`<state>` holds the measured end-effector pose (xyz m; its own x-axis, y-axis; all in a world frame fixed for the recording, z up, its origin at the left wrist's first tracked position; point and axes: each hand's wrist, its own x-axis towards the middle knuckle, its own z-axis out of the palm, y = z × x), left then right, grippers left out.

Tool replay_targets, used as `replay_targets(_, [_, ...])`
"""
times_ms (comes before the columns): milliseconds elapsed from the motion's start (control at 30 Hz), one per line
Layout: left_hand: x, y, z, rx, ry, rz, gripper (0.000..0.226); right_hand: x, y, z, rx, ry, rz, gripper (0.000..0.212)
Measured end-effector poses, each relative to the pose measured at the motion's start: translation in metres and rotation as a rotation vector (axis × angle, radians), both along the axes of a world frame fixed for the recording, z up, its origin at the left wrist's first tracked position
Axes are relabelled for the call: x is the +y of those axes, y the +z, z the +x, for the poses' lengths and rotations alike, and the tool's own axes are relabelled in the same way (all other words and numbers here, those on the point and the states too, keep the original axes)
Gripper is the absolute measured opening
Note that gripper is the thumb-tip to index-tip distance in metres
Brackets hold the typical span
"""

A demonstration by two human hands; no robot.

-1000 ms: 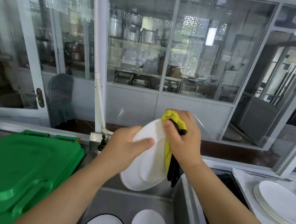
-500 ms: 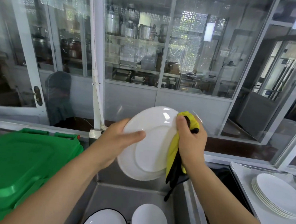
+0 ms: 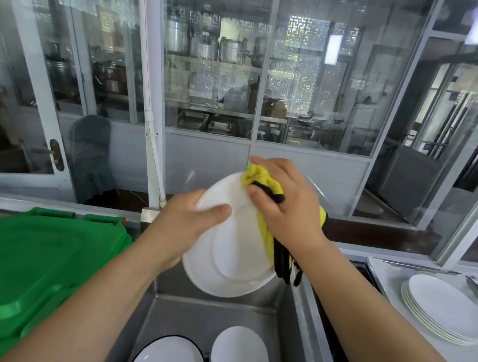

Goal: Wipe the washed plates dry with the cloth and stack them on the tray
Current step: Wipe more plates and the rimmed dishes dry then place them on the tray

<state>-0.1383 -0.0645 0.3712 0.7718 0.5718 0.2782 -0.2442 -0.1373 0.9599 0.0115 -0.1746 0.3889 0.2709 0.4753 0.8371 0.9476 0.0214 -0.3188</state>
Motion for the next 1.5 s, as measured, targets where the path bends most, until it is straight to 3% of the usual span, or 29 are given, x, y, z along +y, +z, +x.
replay_targets(100, [0.005,0.002,-0.006,-0.077,0.052,-0.142,0.023,-0.005,-0.012,0.008,0.304,0.018,0.034,0.045])
replay_targets(367, [0.013,0.001,-0.003,-0.307,0.207,-0.441,0.018,-0.004,-0.056,-0.010,0.464,-0.045,0.100,0.059])
replay_targets(433, [0.014,-0.003,0.001,-0.348,0.200,-0.518,0.025,-0.003,-0.065,-0.020,0.364,-0.058,0.102,0.060])
replay_targets(633, [0.013,-0.016,0.014,-0.291,0.190,-0.711,0.020,0.010,-0.084,-0.048,-0.261,-0.060,-0.032,0.056])
replay_targets(800, [0.017,-0.025,0.010,-0.196,0.117,-0.770,0.036,0.027,-0.083,-0.054,-0.519,-0.020,-0.090,0.042])
replay_targets(1000, [0.036,-0.027,-0.005,-0.192,0.090,-0.733,0.037,0.020,-0.090,-0.041,-0.704,0.107,-0.189,0.040])
replay_targets(1133, [0.052,-0.028,-0.016,-0.192,0.180,-0.696,0.034,0.011,-0.087,-0.032,-0.582,0.109,-0.226,0.055])
replay_targets(1300, [0.066,-0.041,-0.033,-0.160,0.155,-0.553,0.027,0.019,-0.067,-0.042,-0.297,0.029,-0.254,0.052])
replay_targets(1500, [0.069,-0.059,-0.034,-0.126,0.106,-0.537,0.008,0.054,-0.042,-0.063,-0.198,-0.104,-0.286,0.053])
